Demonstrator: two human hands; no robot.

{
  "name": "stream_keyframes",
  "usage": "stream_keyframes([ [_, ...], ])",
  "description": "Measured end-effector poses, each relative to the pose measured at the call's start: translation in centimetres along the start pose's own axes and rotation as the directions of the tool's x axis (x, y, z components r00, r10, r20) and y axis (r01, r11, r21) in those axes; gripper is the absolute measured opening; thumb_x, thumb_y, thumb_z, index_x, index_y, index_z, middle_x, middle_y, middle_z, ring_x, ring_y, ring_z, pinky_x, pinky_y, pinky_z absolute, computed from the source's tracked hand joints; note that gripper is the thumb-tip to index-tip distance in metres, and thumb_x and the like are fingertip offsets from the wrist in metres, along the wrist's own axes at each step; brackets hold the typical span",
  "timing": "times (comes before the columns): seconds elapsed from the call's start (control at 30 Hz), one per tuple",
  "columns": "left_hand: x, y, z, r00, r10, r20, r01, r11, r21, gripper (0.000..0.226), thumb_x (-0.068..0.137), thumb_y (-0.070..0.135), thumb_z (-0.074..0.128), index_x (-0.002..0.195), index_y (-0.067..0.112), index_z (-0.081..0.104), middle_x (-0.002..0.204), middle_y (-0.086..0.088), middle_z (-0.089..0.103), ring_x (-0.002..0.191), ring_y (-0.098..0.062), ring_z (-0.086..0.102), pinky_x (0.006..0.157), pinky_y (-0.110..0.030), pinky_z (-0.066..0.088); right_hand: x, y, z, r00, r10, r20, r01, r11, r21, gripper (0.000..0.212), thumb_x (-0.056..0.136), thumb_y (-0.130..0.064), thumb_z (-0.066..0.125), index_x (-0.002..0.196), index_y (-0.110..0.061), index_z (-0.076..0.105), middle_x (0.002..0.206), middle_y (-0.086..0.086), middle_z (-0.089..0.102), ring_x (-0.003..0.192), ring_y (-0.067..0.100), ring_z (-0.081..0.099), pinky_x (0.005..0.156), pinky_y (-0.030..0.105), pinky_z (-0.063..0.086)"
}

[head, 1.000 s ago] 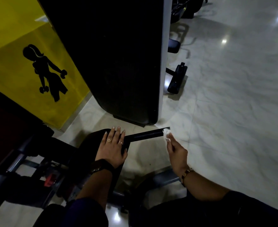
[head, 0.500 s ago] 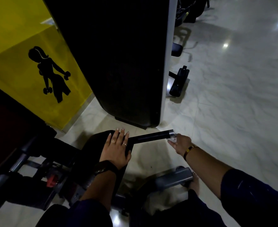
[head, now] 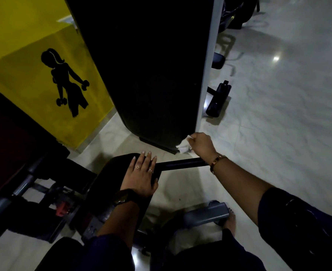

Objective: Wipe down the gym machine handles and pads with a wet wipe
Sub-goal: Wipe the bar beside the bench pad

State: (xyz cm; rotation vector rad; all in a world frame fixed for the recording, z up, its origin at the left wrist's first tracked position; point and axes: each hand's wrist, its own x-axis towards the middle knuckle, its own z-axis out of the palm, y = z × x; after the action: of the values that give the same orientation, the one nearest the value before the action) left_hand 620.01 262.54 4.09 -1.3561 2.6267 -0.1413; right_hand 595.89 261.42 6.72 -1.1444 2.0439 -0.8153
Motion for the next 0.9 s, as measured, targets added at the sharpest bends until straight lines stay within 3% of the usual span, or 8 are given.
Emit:
stream_keyframes([
  [0.1,-0.1,0.1,-0.3,1.000,-0.006,0.012,0.005,1.000,0.010,0.072,0.096,0.048,0.031,0.157,0.019,0.006,0.164,-0.006,0.005,0.151,-0.024,-0.003,0.121,-0.044,-0.003,-0.6,-0.4,-0.5,0.936,0.196,0.292,-0.328,0.784,0.526,0.012,0.097,-0.013,0.054,0.093,-0.004,0.061,0.096,0.014,0.062,0.078,0.025,0.064,0.058,0.036,0.060],
  [0.2,-0.1,0.1,-0.5,1.000,-0.011,0.007,0.011,1.000,0.018,0.072,0.096,0.048,0.032,0.157,0.019,0.007,0.164,-0.007,0.006,0.151,-0.024,-0.001,0.120,-0.043,-0.005,0.0,1.0,-1.8,0.854,0.218,0.472,-0.495,0.618,0.611,0.013,0.097,-0.013,0.055,0.101,-0.002,0.059,0.104,0.017,0.065,0.086,0.026,0.067,0.063,0.035,0.061],
  [0.3,0.0,0.2,-0.4,1.000,-0.019,0.018,0.018,1.000,0.025,0.073,0.096,0.049,0.031,0.157,0.019,0.005,0.164,-0.006,0.004,0.151,-0.024,-0.002,0.119,-0.043,-0.007,0.9,2.2,-3.1,0.882,0.142,0.450,-0.412,0.698,0.586,0.016,0.092,-0.008,0.061,0.107,-0.003,0.061,0.106,0.016,0.067,0.088,0.022,0.069,0.081,0.034,0.058],
  [0.37,-0.1,0.2,-0.5,0.999,-0.024,0.029,0.024,0.999,0.029,0.072,0.096,0.049,0.030,0.157,0.020,0.004,0.164,-0.006,0.002,0.151,-0.024,-0.004,0.118,-0.042,-0.009,1.1,2.5,-3.4,0.920,0.078,0.385,-0.257,0.860,0.441,0.016,0.088,0.001,0.064,0.102,-0.005,0.061,0.104,0.016,0.065,0.085,0.021,0.067,0.077,0.028,0.057],
  [0.43,-0.1,0.2,-0.6,0.999,-0.026,0.031,0.025,0.999,0.029,0.072,0.096,0.049,0.031,0.157,0.020,0.003,0.164,-0.005,0.001,0.151,-0.024,-0.004,0.119,-0.043,-0.008,1.1,2.8,-3.1,0.979,-0.013,0.205,0.011,1.000,0.013,0.017,0.086,0.000,0.065,0.102,-0.005,0.062,0.103,0.018,0.063,0.088,0.025,0.063,0.066,0.026,0.052],
  [0.53,-0.1,0.3,-0.7,0.999,-0.020,0.033,0.020,1.000,0.018,0.072,0.097,0.048,0.032,0.157,0.020,0.004,0.164,-0.006,0.002,0.151,-0.024,-0.003,0.120,-0.044,-0.006,0.3,3.2,-1.6,0.986,-0.135,0.101,0.168,0.849,-0.501,0.017,0.090,-0.013,0.057,0.105,-0.006,0.063,0.110,0.017,0.064,0.101,0.033,0.060,0.070,0.027,0.039],
  [0.8,-0.1,0.3,-0.9,0.999,-0.016,0.050,0.015,1.000,0.013,0.072,0.097,0.047,0.032,0.157,0.020,0.003,0.164,-0.006,0.001,0.151,-0.024,-0.005,0.120,-0.045,-0.005,-2.9,3.0,4.0,0.975,-0.173,0.142,0.215,0.550,-0.807,0.028,0.091,-0.005,0.043,0.114,-0.006,0.057,0.115,0.012,0.064,0.106,0.029,0.059,0.090,0.032,0.041],
  [0.9,0.0,0.2,-0.8,0.998,-0.017,0.057,0.016,1.000,0.015,0.072,0.097,0.047,0.032,0.157,0.019,0.003,0.164,-0.006,0.000,0.151,-0.025,-0.006,0.119,-0.044,-0.008,-2.6,2.2,5.1,0.978,-0.143,0.149,0.203,0.531,-0.822,0.025,0.093,-0.007,0.043,0.112,-0.007,0.058,0.114,0.012,0.064,0.106,0.029,0.059,0.091,0.033,0.041],
])
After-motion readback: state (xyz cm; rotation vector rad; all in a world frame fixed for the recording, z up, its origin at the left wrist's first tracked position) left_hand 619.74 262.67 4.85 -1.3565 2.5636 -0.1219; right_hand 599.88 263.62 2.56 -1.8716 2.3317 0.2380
